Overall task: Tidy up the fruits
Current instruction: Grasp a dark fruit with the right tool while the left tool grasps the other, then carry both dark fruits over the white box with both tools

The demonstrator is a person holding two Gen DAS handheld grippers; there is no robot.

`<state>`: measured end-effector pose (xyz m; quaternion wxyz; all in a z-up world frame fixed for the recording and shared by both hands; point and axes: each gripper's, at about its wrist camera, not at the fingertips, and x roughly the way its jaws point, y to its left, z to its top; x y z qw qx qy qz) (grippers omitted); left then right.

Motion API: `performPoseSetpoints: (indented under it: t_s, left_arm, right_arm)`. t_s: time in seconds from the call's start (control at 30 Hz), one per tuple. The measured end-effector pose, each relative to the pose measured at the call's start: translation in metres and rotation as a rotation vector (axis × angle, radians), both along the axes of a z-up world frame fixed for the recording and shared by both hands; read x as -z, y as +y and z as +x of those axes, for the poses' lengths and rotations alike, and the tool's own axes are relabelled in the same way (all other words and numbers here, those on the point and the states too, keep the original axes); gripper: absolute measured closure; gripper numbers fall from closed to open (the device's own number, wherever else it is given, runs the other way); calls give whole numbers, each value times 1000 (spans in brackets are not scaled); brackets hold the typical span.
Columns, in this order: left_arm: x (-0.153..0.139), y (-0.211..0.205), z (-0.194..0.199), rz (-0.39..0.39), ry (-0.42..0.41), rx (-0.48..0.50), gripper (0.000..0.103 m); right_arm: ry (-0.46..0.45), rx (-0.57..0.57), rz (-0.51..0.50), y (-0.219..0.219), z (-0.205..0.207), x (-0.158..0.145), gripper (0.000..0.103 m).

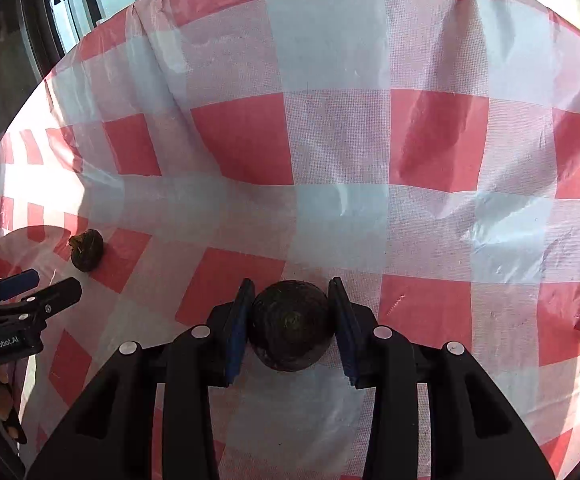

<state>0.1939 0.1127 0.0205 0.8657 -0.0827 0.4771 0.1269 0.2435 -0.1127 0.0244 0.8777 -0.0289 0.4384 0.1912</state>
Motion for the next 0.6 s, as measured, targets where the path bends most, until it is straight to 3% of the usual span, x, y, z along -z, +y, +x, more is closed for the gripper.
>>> performPoseSetpoints:
  t_s: [0.03, 0.1, 0.17, 0.2, 0.37, 0.6]
  left_arm:
    - [3, 1, 9, 11, 6, 3, 23]
    - [9, 1, 20, 22, 14, 20, 40]
    - [9, 1, 22, 34, -4, 25, 49]
    - [9, -1, 22, 33, -8, 33, 61]
    - [6, -15, -3, -21, 1, 76, 61]
    - [4, -55, -74, -79, 38, 200, 61]
  right_arm:
    - [2, -1, 8, -2, -1, 0, 65]
    - [2, -1, 2, -1, 0, 1, 64]
    - [-2, -2, -21, 1, 0, 0, 64]
    - [-6, -5, -29, -6, -8, -2, 64]
    - [-7, -3, -43, 7, -5, 4, 64]
    - [-26, 3, -96, 23, -9, 6, 65]
